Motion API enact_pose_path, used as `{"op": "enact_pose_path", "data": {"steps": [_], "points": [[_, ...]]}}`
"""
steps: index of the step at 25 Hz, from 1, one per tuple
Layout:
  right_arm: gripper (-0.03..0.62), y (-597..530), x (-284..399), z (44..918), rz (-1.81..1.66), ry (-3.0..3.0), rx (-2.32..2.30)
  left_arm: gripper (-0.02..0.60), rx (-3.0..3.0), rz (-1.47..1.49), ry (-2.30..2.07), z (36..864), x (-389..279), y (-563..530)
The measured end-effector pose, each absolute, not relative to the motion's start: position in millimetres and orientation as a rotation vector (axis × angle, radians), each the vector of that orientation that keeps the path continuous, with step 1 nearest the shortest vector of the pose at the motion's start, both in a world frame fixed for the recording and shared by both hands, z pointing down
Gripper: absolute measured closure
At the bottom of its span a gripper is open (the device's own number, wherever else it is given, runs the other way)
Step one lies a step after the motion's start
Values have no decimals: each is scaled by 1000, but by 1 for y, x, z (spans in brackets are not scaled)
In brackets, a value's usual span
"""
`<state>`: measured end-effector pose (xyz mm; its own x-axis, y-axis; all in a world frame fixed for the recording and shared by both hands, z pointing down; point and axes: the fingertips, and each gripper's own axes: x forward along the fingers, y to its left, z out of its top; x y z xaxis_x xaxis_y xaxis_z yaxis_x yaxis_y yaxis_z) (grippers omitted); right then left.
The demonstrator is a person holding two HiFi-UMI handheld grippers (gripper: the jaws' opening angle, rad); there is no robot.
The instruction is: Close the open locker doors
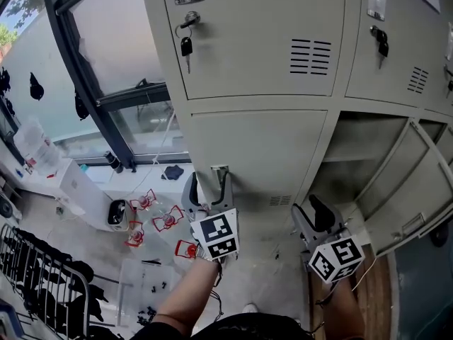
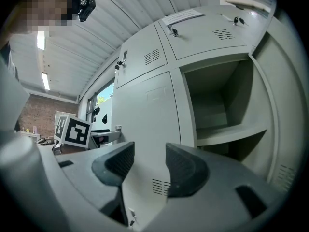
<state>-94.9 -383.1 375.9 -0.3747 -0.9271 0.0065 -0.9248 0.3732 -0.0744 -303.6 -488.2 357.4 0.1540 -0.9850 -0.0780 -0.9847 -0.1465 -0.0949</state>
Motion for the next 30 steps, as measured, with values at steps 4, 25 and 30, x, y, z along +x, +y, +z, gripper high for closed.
{"op": "enact_pose_path", "data": {"steps": [4, 25, 30], "points": [[391, -384, -94, 377, -108, 2566, -1741, 277, -2265, -21, 1997, 359, -304, -492], [390, -383, -96, 377, -118, 2558, -1723, 272, -2328, 40, 1922, 350, -301, -468], [390, -376, -91, 374, -101, 2539, -1735, 273, -2475, 35, 1754, 346, -270, -442]]}}
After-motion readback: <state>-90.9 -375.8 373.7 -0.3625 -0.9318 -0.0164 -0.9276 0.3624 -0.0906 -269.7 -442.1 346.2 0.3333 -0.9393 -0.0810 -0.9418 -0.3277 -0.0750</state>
